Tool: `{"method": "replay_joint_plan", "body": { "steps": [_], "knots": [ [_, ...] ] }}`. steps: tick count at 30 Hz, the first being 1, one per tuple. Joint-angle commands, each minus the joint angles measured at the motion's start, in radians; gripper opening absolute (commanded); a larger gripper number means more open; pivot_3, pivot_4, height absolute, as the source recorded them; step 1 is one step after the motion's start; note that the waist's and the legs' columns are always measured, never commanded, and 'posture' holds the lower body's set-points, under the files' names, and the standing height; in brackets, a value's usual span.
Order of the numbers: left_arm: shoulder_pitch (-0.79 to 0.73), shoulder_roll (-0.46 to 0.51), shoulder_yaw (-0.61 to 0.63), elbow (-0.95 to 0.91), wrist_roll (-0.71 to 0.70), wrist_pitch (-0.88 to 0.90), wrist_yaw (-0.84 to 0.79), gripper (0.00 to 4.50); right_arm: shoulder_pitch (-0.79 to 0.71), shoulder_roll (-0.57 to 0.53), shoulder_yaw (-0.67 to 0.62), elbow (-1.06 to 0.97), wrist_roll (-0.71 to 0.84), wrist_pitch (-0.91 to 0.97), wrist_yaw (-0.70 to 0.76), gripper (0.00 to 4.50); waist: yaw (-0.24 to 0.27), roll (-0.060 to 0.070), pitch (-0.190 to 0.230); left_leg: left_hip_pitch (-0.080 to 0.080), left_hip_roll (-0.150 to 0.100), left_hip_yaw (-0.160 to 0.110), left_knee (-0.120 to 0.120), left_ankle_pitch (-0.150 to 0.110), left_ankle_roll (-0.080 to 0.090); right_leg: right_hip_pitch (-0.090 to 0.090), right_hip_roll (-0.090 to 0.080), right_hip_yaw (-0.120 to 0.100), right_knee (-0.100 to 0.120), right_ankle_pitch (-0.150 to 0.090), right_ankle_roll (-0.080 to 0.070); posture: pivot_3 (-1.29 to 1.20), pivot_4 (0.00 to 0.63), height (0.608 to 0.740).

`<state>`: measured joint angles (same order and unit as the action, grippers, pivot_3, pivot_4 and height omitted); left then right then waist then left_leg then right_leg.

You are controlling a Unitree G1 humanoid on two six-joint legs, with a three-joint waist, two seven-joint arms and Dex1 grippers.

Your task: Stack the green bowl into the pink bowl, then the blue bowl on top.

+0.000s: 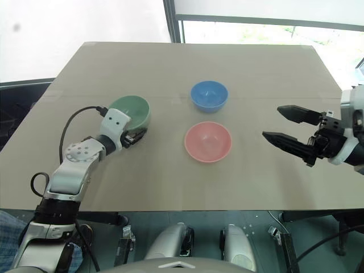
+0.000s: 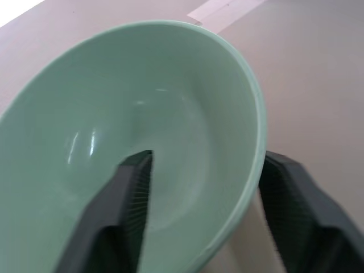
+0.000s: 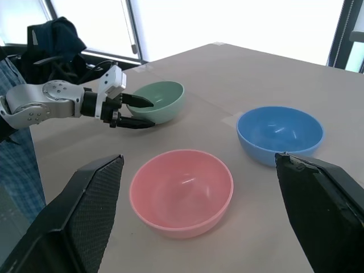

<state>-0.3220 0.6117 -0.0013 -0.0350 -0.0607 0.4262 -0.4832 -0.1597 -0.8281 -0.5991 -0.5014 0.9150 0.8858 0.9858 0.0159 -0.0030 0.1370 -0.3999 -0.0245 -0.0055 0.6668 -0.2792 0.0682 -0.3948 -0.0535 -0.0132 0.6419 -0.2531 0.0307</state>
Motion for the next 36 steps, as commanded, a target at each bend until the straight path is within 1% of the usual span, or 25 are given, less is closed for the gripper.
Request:
{"method": "replay_joint_plan", "body": {
  "steps": [1,2,3,4,5,11,14,17,21,23,26,31,33,36],
  "knots": [
    [-0.019,0.012,0.002,0.001,0.016,-0.023,-0.018,1.11,0.000,-0.024,-0.009,-0.013,0.025,-0.037,-0.013,4.50,0.000,0.000,0.000,0.000,0.000,0.000,0.000,0.000,0.000,0.000,0.000,0.000,0.000,0.000,0.000,0.00,0.150,0.740],
    [-0.021,0.013,0.000,0.003,0.017,-0.024,-0.023,0.95,0.001,-0.025,-0.006,-0.013,0.027,-0.040,-0.017,4.50,0.000,0.000,0.000,0.000,0.000,0.000,0.000,0.000,0.000,0.000,0.000,0.000,0.000,0.000,0.000,0.00,0.150,0.740],
    [-0.022,0.013,-0.002,0.005,0.018,-0.025,-0.028,0.41,0.003,-0.025,-0.002,-0.013,0.028,-0.043,-0.021,4.50,0.000,0.000,0.000,0.000,0.000,0.000,0.000,0.000,0.000,0.000,0.000,0.000,0.000,0.000,0.000,0.00,0.150,0.740],
    [-0.023,0.013,-0.004,0.006,0.019,-0.025,-0.033,0.08,0.005,-0.026,0.000,-0.014,0.029,-0.046,-0.025,4.50,0.001,0.000,0.000,0.000,0.000,0.000,0.000,0.000,0.000,0.000,0.000,0.000,0.000,0.000,0.000,0.00,0.150,0.740],
    [-0.025,0.013,-0.005,0.009,0.021,-0.027,-0.038,0.01,0.007,-0.026,0.002,-0.014,0.030,-0.049,-0.028,4.50,0.002,0.000,0.000,0.000,0.000,0.000,0.000,0.000,0.000,0.000,0.000,0.000,0.000,0.000,0.000,0.00,0.150,0.740],
    [-0.054,0.002,-0.004,0.059,-0.004,0.008,-0.086,0.01,0.012,-0.022,0.005,-0.014,0.045,-0.067,-0.052,4.50,0.003,0.000,0.000,0.000,0.000,0.000,0.000,0.000,0.000,0.000,0.000,0.000,0.000,0.000,0.000,0.00,0.150,0.740],
    [-0.099,-0.001,-0.007,0.091,-0.005,-0.031,-0.114,0.01,0.011,-0.025,0.010,-0.015,0.053,-0.069,-0.059,4.50,0.005,0.000,0.000,0.001,0.000,0.000,0.000,0.000,0.000,0.001,0.000,0.000,0.001,0.000,0.000,0.00,0.150,0.740],
    [-0.159,-0.019,-0.017,0.093,-0.043,-0.068,-0.179,0.01,0.011,-0.030,0.012,-0.007,0.056,-0.073,-0.062,4.50,0.006,0.000,0.000,0.000,0.000,0.000,0.001,0.000,0.000,0.001,0.000,0.000,0.001,0.000,0.000,0.00,0.150,0.740],
    [-0.237,-0.024,-0.085,0.054,-0.078,-0.137,-0.339,0.01,0.004,-0.036,0.024,0.002,0.060,-0.079,-0.066,4.50,0.008,-0.002,0.001,-0.001,0.000,0.000,0.002,0.000,0.000,0.000,0.000,0.000,0.000,0.000,0.000,0.00,0.150,0.740],
    [-0.262,-0.004,-0.139,0.007,-0.088,-0.182,-0.448,0.01,0.003,-0.039,0.029,0.003,0.062,-0.082,-0.066,4.50,0.006,-0.002,0.001,-0.002,0.000,0.000,0.002,0.002,-0.003,0.000,0.000,0.000,-0.001,0.000,0.000,0.00,0.150,0.740],
    [-0.325,0.011,-0.199,-0.073,-0.148,-0.209,-0.623,0.01,0.002,-0.041,0.034,-0.003,0.066,-0.085,-0.070,4.50,0.000,-0.002,0.001,-0.002,-0.001,0.000,0.001,0.002,-0.003,-0.001,0.000,0.000,-0.002,0.000,0.000,0.00,0.150,0.740],
    [-0.400,0.035,-0.277,-0.121,-0.179,-0.288,-0.833,0.01,0.017,-0.032,0.038,-0.020,0.071,-0.094,-0.084,4.50,-0.002,-0.002,0.001,-0.001,0.000,0.001,0.001,0.002,-0.003,0.000,0.000,0.000,-0.001,0.000,0.000,0.00,0.150,0.740],
    [-0.415,0.031,-0.311,-0.117,-0.156,-0.350,-0.874,0.01,0.027,-0.029,0.038,-0.026,0.072,-0.099,-0.088,4.50,-0.002,-0.001,0.001,-0.001,0.000,0.001,0.001,0.002,-0.002,0.000,0.001,0.000,-0.001,0.000,0.000,0.00,0.150,0.740],
    [-0.422,0.018,-0.337,-0.088,-0.127,-0.407,-0.890,0.01,0.034,-0.028,0.038,-0.030,0.074,-0.105,-0.099,4.50,-0.001,-0.001,0.001,0.000,0.000,0.001,0.002,0.000,0.001,0.001,0.001,0.000,0.000,0.000,0.000,0.00,0.150,0.740]
  ]
}}
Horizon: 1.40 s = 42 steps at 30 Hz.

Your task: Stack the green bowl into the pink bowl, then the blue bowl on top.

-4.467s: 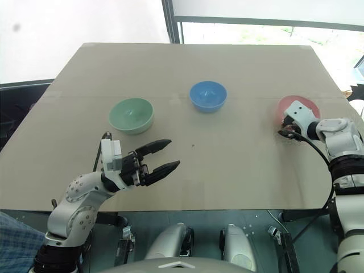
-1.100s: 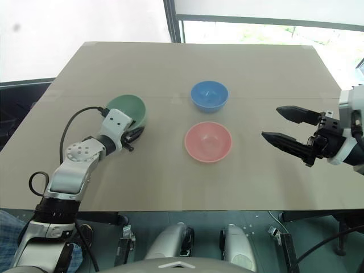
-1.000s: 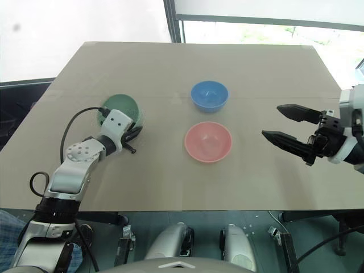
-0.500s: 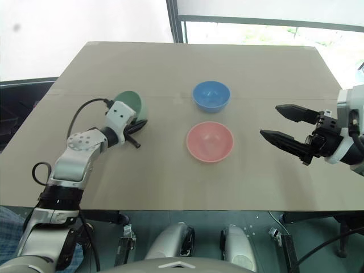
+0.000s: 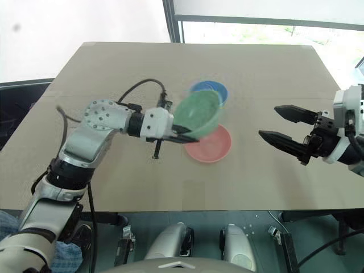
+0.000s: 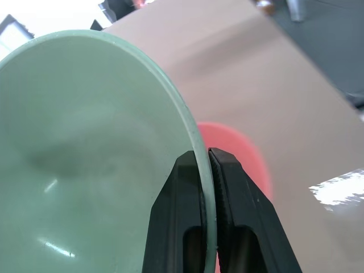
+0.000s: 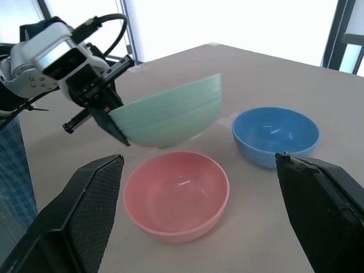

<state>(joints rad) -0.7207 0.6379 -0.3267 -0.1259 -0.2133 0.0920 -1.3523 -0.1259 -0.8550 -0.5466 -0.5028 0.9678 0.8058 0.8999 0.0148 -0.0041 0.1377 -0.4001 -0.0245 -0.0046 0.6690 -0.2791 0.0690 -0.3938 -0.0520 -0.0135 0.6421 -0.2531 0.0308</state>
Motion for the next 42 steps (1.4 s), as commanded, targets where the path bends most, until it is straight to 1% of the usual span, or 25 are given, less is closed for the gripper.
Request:
{"method": "replay_joint_plan", "body": {
  "steps": [1,2,4,6,8,9,10,11,13,14,17,18,21,23,28,31,34,36,39,42],
  "knots": [
    [-0.027,-0.012,-0.017,0.017,0.039,-0.097,-0.021,0.01,0.002,-0.001,-0.015,-0.030,0.022,-0.027,-0.015,4.50,0.000,0.000,0.000,0.000,0.000,0.000,0.000,0.000,0.000,0.000,0.000,0.000,0.000,0.000,0.000,0.00,0.150,0.740],
    [-0.029,-0.015,-0.019,0.027,0.048,-0.115,-0.021,0.01,0.003,-0.002,-0.015,-0.031,0.024,-0.028,-0.017,4.50,0.000,0.000,0.000,0.000,0.000,0.000,0.001,0.000,0.000,0.000,0.000,0.000,0.000,0.000,0.000,0.00,0.150,0.740],
    [-0.058,-0.061,-0.004,0.097,0.088,-0.221,0.043,0.01,0.010,-0.004,-0.018,-0.033,0.025,-0.030,-0.021,4.50,0.001,0.000,0.000,0.000,0.000,0.000,0.001,0.000,0.001,0.001,0.001,0.000,0.000,0.000,0.000,0.00,0.150,0.740],
    [-0.082,-0.099,0.010,0.147,0.095,-0.282,0.071,0.01,0.016,-0.007,-0.019,-0.034,0.023,-0.034,-0.023,4.50,0.008,-0.001,0.001,0.000,0.000,0.000,0.002,0.000,0.001,0.001,0.001,0.000,0.000,0.000,0.000,0.00,0.150,0.740],
    [-0.091,-0.117,0.017,0.173,0.077,-0.289,0.069,0.79,0.016,-0.008,-0.017,-0.034,0.023,-0.037,-0.028,4.50,0.007,-0.001,0.001,-0.001,0.000,0.000,0.003,0.000,0.001,0.001,0.001,-0.001,0.000,0.000,0.001,0.00,0.150,0.740],
    [-0.094,-0.122,0.018,0.183,0.075,-0.297,0.068,1.10,0.016,-0.007,-0.015,-0.034,0.024,-0.037,-0.029,4.50,0.006,-0.001,0.001,-0.001,0.000,0.000,0.003,0.000,0.001,0.002,0.001,-0.001,0.000,0.000,0.001,0.00,0.150,0.740],
    [-0.095,-0.125,0.018,0.188,0.072,-0.302,0.065,1.31,0.016,-0.007,-0.014,-0.035,0.024,-0.038,-0.030,4.50,0.003,-0.001,0.001,-0.001,0.000,0.000,0.003,0.000,0.001,0.002,0.002,-0.001,0.000,0.000,0.001,0.00,0.150,0.740],
    [-0.094,-0.129,0.019,0.187,0.063,-0.299,0.061,1.81,0.017,-0.007,-0.013,-0.035,0.025,-0.040,-0.030,4.50,0.002,-0.001,0.001,0.000,0.000,0.000,0.003,0.000,0.001,0.002,0.002,-0.001,0.000,0.000,0.001,0.00,0.150,0.740],
    [-0.089,-0.136,0.025,0.177,0.042,-0.288,0.058,2.58,0.018,-0.010,-0.011,-0.035,0.027,-0.043,-0.031,4.50,0.001,-0.001,0.001,0.000,0.000,0.000,0.003,0.000,0.001,0.002,0.002,-0.001,0.000,0.000,0.001,0.00,0.150,0.740],
    [-0.084,-0.137,0.030,0.167,0.028,-0.278,0.057,3.10,0.017,-0.011,-0.010,-0.032,0.027,-0.044,-0.030,4.50,0.001,-0.001,0.001,0.000,0.000,0.000,0.003,0.000,0.001,0.002,0.003,-0.001,0.000,0.000,0.001,0.00,0.150,0.740],
    [-0.073,-0.136,0.042,0.144,-0.001,-0.257,0.055,4.40,0.015,-0.016,-0.007,-0.024,0.022,-0.049,-0.024,4.50,0.000,-0.001,0.001,0.000,0.000,0.000,0.003,0.000,0.001,0.002,0.003,-0.001,0.001,0.000,0.001,0.00,0.150,0.740],
    [-0.069,-0.135,0.046,0.137,-0.012,-0.244,0.054,4.48,0.014,-0.017,-0.004,-0.023,0.022,-0.050,-0.023,4.50,0.000,-0.001,0.001,0.000,0.000,0.000,0.003,0.000,0.001,0.002,0.003,-0.001,0.001,0.000,0.001,0.00,0.150,0.740],
    [-0.055,-0.129,0.065,0.110,-0.054,-0.186,0.059,4.48,0.011,-0.018,0.003,-0.020,0.020,-0.052,-0.022,4.50,0.000,-0.001,0.001,0.001,0.000,0.000,0.004,0.000,0.001,0.002,0.003,-0.001,0.002,0.000,0.001,0.00,0.150,0.740],
    [-0.038,-0.124,0.090,0.085,-0.098,-0.111,0.076,4.48,0.009,-0.018,0.007,-0.018,0.019,-0.054,-0.021,4.50,0.000,-0.001,0.001,0.001,0.000,0.000,0.004,0.000,0.001,0.002,0.003,-0.001,0.002,0.000,0.001,0.00,0.150,0.740],
    [0.011,-0.109,0.198,0.025,-0.249,0.165,0.169,4.48,0.015,-0.018,0.021,-0.015,0.007,-0.057,-0.020,4.50,0.000,-0.001,0.001,0.001,0.000,0.000,0.004,0.000,0.001,0.002,0.003,-0.001,0.002,0.000,0.001,0.00,0.150,0.740],
    [0.063,-0.091,0.275,-0.001,-0.305,0.288,0.251,4.48,0.016,-0.022,0.056,0.004,-0.048,-0.070,-0.031,4.50,-0.001,-0.001,0.001,0.001,0.001,-0.001,0.005,0.000,0.001,0.003,0.003,-0.001,0.003,0.000,0.001,0.00,0.150,0.740],
    [0.129,-0.065,0.347,-0.050,-0.356,0.390,0.323,4.48,-0.003,-0.035,0.136,0.049,-0.161,-0.121,-0.035,4.50,-0.003,-0.001,0.001,0.002,0.001,-0.001,0.005,0.000,0.001,0.003,0.003,0.000,0.003,0.000,0.001,0.00,0.150,0.740],
    [0.184,-0.039,0.390,-0.093,-0.387,0.450,0.359,4.48,-0.048,-0.041,0.212,0.100,-0.244,-0.155,-0.047,4.50,-0.007,-0.001,0.001,0.003,0.001,0.000,0.005,0.000,0.000,0.003,0.003,0.000,0.003,0.000,0.001,0.00,0.150,0.740],
    [0.261,-0.008,0.454,-0.153,-0.422,0.518,0.419,4.48,-0.178,-0.029,0.350,0.204,-0.373,-0.188,-0.075,4.50,-0.012,-0.001,0.001,0.003,0.001,0.000,0.005,0.002,-0.003,0.003,0.003,0.000,0.003,0.000,0.001,0.00,0.150,0.740],
    [0.310,0.014,0.486,-0.193,-0.429,0.544,0.455,4.48,-0.314,0.015,0.452,0.297,-0.450,-0.217,-0.077,4.50,-0.005,-0.001,0.002,0.003,0.001,0.000,0.005,0.003,-0.004,0.003,0.003,0.000,0.004,0.000,0.001,0.00,0.150,0.740]
  ]
}}
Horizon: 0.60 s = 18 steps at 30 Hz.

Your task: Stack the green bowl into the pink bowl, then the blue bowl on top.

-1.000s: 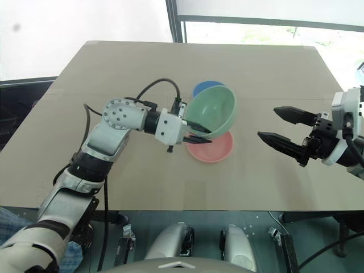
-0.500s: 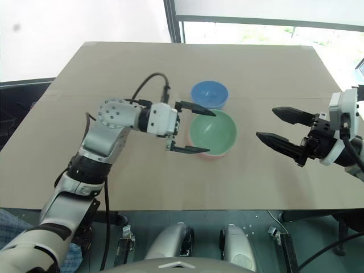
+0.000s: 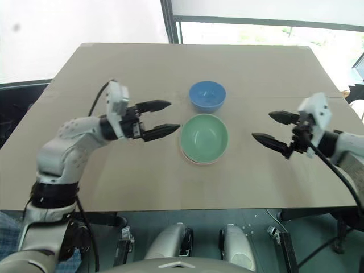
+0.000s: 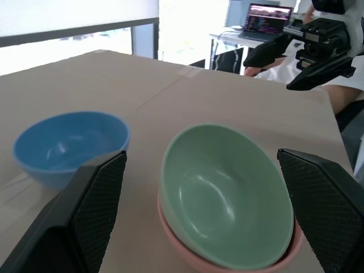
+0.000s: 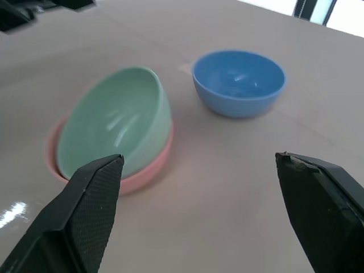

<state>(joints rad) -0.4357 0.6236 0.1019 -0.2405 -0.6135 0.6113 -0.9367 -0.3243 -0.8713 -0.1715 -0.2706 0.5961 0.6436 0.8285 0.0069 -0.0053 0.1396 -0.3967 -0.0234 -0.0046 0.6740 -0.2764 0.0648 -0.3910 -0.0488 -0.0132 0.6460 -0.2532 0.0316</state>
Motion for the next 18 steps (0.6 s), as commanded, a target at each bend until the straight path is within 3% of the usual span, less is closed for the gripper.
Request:
{"method": "replay_joint_plan", "body": {
  "steps": [1,7,13,18],
  "knots": [
    [0.045,0.035,0.070,-0.095,-0.035,0.034,0.049,4.48,-0.179,0.057,0.120,0.111,-0.113,-0.074,-0.002,4.50,0.004,0.000,0.000,0.000,0.000,0.000,0.000,0.000,0.000,0.000,0.000,0.000,0.000,0.000,0.000,0.00,0.150,0.740],
    [0.170,0.088,0.146,-0.183,-0.058,0.061,0.081,4.48,-0.538,0.238,0.357,0.484,-0.370,-0.282,0.027,4.50,0.001,0.000,0.000,-0.001,-0.001,0.000,-0.003,0.001,-0.001,-0.003,0.000,0.001,-0.001,0.000,0.000,0.00,0.150,0.740],
    [0.240,0.104,0.204,-0.245,-0.090,0.077,0.132,4.48,-0.730,0.381,0.485,0.809,-0.530,-0.457,0.104,4.50,0.005,0.000,0.001,-0.002,-0.001,0.000,-0.005,0.001,-0.002,-0.004,-0.001,0.000,-0.003,0.000,-0.001,0.00,0.150,0.740],
    [0.310,0.095,0.247,-0.328,-0.136,0.103,0.190,4.48,-0.834,0.507,0.504,1.066,-0.605,-0.503,0.071,4.50,-0.006,0.000,0.001,-0.002,-0.002,-0.001,-0.005,0.001,-0.003,-0.005,-0.001,0.000,-0.002,0.000,-0.001,0.00,0.150,0.740]
  ]
}}
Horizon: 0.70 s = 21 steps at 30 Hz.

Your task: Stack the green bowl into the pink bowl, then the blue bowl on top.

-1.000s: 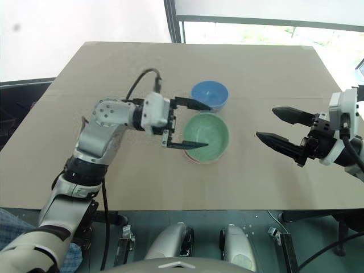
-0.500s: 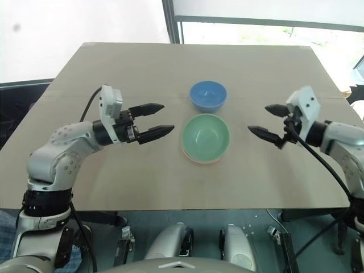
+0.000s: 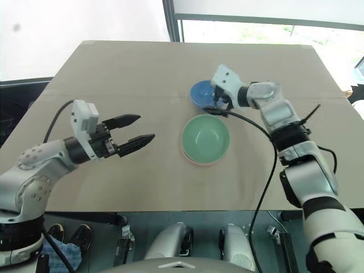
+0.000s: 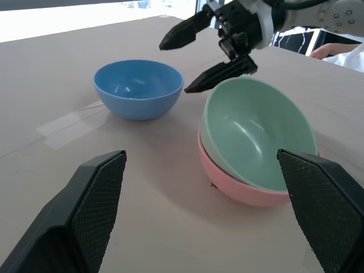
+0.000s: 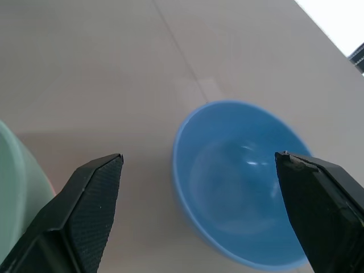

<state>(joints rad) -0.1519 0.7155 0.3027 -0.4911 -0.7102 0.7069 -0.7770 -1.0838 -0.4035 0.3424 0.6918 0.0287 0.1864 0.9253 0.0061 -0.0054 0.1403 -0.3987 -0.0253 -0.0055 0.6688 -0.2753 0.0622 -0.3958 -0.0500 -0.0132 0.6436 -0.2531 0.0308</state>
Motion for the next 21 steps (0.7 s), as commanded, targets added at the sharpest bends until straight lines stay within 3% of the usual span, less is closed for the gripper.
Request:
{"method": "replay_joint_plan", "body": {
  "steps": [1,6,7,9,10,18,21],
  "knots": [
    [0.040,0.002,0.057,-0.092,-0.050,0.012,0.038,4.48,-0.091,0.060,-0.007,0.153,-0.055,-0.061,-0.041,4.50,-0.008,0.000,0.000,0.000,0.000,0.000,0.000,0.000,0.000,0.000,0.000,0.000,0.000,0.000,0.000,0.00,0.150,0.740],
    [0.081,0.008,0.085,-0.122,-0.079,0.015,0.069,4.48,-0.153,0.124,-0.003,0.351,-0.135,-0.122,-0.112,4.50,-0.026,0.000,0.000,0.001,0.000,0.000,-0.001,0.001,-0.003,0.000,0.000,0.000,0.002,0.000,0.000,0.00,0.150,0.740],
    [0.086,0.009,0.089,-0.125,-0.082,0.016,0.076,4.50,-0.161,0.134,0.000,0.379,-0.152,-0.135,-0.125,3.98,-0.025,0.000,0.000,0.002,0.000,0.000,-0.002,0.002,-0.003,0.000,0.001,0.000,0.002,0.000,0.000,0.00,0.150,0.740],
    [0.093,0.012,0.093,-0.126,-0.083,0.013,0.085,4.50,-0.172,0.149,0.000,0.417,-0.175,-0.157,-0.140,3.70,-0.026,0.001,0.000,0.002,0.000,0.000,-0.002,0.002,-0.004,0.000,0.001,0.000,0.003,0.000,0.000,0.00,0.150,0.740],
    [0.096,0.011,0.093,-0.126,-0.080,0.008,0.089,4.50,-0.176,0.156,-0.002,0.431,-0.183,-0.168,-0.144,3.13,-0.026,0.001,0.000,0.002,0.000,0.000,-0.002,0.002,-0.004,0.000,0.001,0.000,0.003,0.000,-0.001,0.00,0.150,0.740],
    [0.094,0.011,0.080,-0.115,-0.076,-0.014,0.098,4.50,-0.188,0.181,-0.025,0.478,-0.221,-0.207,-0.145,0.11,-0.027,0.001,0.000,0.002,0.000,-0.001,-0.002,0.002,-0.004,-0.001,0.001,0.000,0.003,0.000,-0.001,0.00,0.150,0.740],
    [0.091,0.010,0.074,-0.112,-0.073,-0.020,0.099,4.50,-0.189,0.181,-0.034,0.480,-0.224,-0.211,-0.141,0.11,-0.028,0.001,0.000,0.002,0.000,-0.001,-0.002,0.002,-0.004,-0.001,0.001,0.000,0.003,0.000,-0.001,0.00,0.150,0.740]
  ]
}}
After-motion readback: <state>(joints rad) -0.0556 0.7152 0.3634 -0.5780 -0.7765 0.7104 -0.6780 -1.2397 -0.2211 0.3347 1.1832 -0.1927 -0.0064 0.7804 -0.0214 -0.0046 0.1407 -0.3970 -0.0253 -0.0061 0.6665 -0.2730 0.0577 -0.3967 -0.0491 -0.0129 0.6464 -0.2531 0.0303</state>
